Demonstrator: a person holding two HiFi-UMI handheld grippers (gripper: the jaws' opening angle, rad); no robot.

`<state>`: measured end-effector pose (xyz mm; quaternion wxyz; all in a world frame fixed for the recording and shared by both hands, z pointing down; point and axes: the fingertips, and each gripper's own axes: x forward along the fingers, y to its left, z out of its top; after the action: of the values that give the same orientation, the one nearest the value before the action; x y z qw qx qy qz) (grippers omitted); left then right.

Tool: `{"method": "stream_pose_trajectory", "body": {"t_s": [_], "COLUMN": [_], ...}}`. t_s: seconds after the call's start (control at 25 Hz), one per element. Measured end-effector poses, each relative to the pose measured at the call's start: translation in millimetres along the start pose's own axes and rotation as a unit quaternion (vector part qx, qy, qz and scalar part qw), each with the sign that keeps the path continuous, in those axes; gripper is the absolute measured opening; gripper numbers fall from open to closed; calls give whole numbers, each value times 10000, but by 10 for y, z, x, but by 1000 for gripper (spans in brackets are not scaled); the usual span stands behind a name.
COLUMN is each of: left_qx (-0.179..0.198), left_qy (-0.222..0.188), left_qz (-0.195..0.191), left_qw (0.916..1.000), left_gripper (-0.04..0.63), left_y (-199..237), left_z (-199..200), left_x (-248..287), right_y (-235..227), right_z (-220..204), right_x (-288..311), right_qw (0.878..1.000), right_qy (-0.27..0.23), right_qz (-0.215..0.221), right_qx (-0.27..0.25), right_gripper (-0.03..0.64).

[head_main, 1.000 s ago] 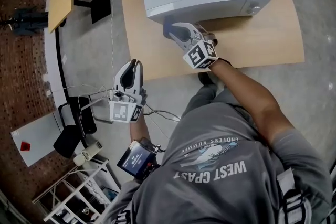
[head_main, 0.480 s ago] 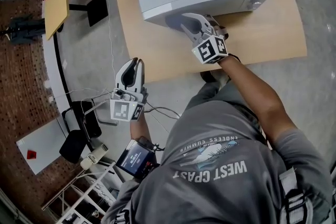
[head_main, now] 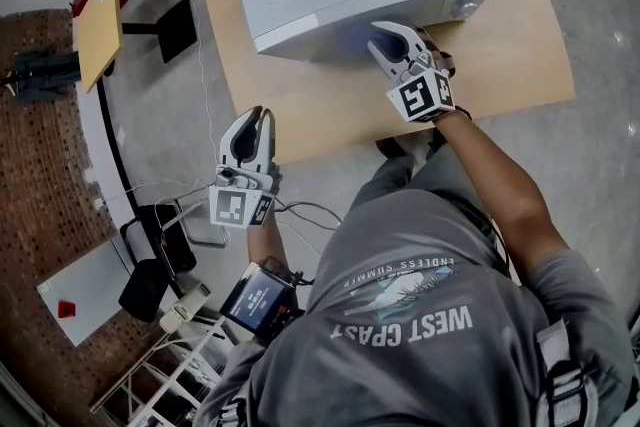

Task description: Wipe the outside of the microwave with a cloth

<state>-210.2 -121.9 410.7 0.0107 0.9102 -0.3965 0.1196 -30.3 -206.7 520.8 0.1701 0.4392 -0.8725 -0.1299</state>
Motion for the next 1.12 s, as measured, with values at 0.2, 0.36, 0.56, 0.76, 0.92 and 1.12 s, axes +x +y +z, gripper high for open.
{"method": "stream_pose_trajectory", "body": {"t_s": [0.2, 0.36, 0.56, 0.76, 0.92, 1.12], "left_qx": [-17, -30, -45, -60, -83, -101], "left_qy": [-5, -38, -100, -164, -194, -244], "left_qz": [-59, -111, -143, -174, -213, -275], "left_qw": [10000, 9999, 9998, 9997, 9996, 9993], "left_gripper": [61, 61, 63, 61, 61, 63], "left_y": [-64, -116, -170, -228, -275, -352], "left_z": [32, 56, 127, 161, 210, 260], "left_x": [132, 253, 368, 518, 608, 730], "right_y": [-250, -411, -633, -848, -960, -1083], "right_z": [-191, -332, -481, -680, -711, -709], "right_x": [-213, -338, -532, -712, -799, -913], "right_qw": [9994, 9985, 9963, 9925, 9905, 9898], "right_qy": [190, 342, 606, 864, 963, 995], "right_qz": [-264, -405, -604, -852, -974, -994], "right_qx": [122, 128, 109, 156, 106, 213], "right_gripper": [77, 76, 77, 76, 75, 76]}}
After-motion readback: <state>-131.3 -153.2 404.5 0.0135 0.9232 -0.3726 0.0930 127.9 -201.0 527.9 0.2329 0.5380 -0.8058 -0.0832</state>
